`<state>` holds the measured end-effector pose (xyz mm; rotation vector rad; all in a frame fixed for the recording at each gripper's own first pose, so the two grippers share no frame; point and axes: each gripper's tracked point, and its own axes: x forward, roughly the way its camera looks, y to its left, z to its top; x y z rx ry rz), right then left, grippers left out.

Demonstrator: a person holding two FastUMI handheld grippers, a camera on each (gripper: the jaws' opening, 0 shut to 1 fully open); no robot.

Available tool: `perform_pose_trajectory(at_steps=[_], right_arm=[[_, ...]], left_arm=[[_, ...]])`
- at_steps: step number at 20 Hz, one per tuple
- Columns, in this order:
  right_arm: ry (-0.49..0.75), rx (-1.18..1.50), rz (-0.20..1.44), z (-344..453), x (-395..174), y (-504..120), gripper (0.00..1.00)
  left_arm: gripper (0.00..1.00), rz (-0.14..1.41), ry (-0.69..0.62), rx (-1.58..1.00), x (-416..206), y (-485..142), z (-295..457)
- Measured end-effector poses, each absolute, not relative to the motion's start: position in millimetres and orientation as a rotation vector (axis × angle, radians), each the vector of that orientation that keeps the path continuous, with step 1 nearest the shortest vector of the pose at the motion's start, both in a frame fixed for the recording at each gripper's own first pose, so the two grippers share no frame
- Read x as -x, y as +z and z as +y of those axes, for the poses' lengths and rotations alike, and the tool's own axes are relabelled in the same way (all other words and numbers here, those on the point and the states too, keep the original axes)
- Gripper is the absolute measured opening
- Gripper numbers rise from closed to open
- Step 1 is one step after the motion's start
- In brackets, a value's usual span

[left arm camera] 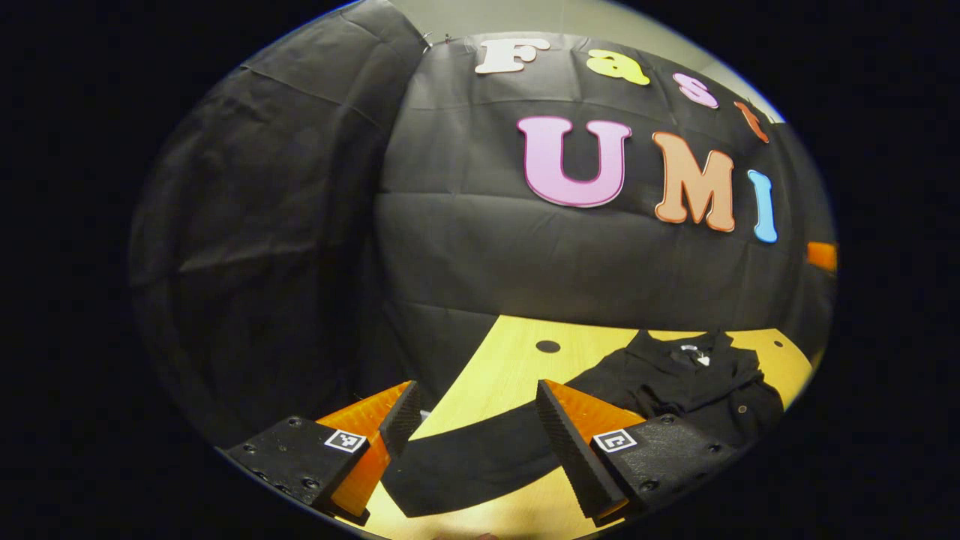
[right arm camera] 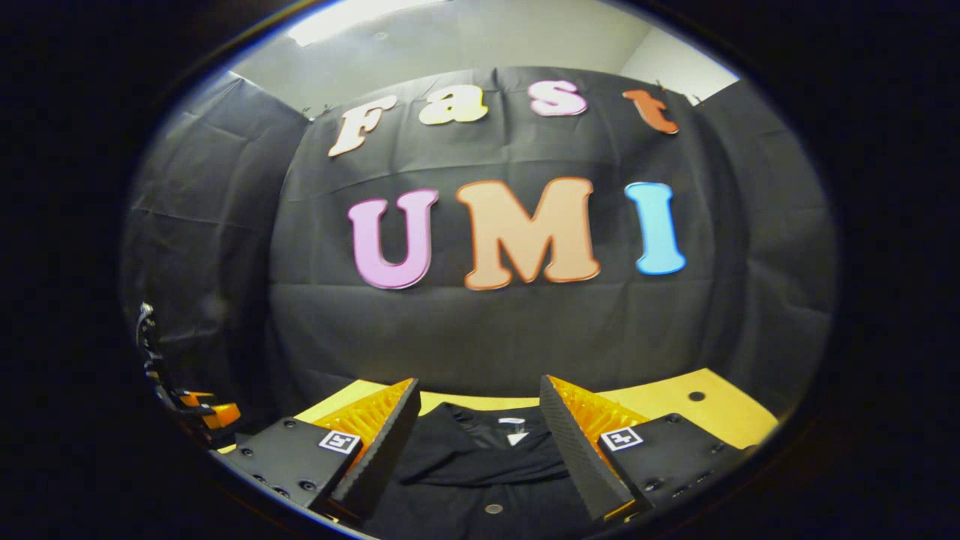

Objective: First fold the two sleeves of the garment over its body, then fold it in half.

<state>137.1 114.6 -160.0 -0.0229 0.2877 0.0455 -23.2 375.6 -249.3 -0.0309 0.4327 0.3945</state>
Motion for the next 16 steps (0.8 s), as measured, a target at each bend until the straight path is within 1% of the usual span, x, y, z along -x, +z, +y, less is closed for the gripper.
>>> perform_pose_trajectory(at_steps=[3,8,13,16], right_arm=[[-0.050,0.036,0.244,72.0,-120.5,-132.0,1.00],[-0.148,0.058,0.198,32.2,-102.3,-101.2,0.99],[-0.171,0.093,0.157,24.1,-95.4,-83.9,0.99],[-0.158,0.120,0.155,28.2,-94.0,-81.1,0.99]], left_arm=[[0.95,0.556,0.402,0.064,32.6,-291.1,377.1],[0.96,0.663,0.417,0.119,46.6,-334.8,375.7],[0.96,0.725,0.474,0.105,62.7,-357.7,387.0],[0.96,0.795,0.485,0.092,76.3,-377.7,388.8]])
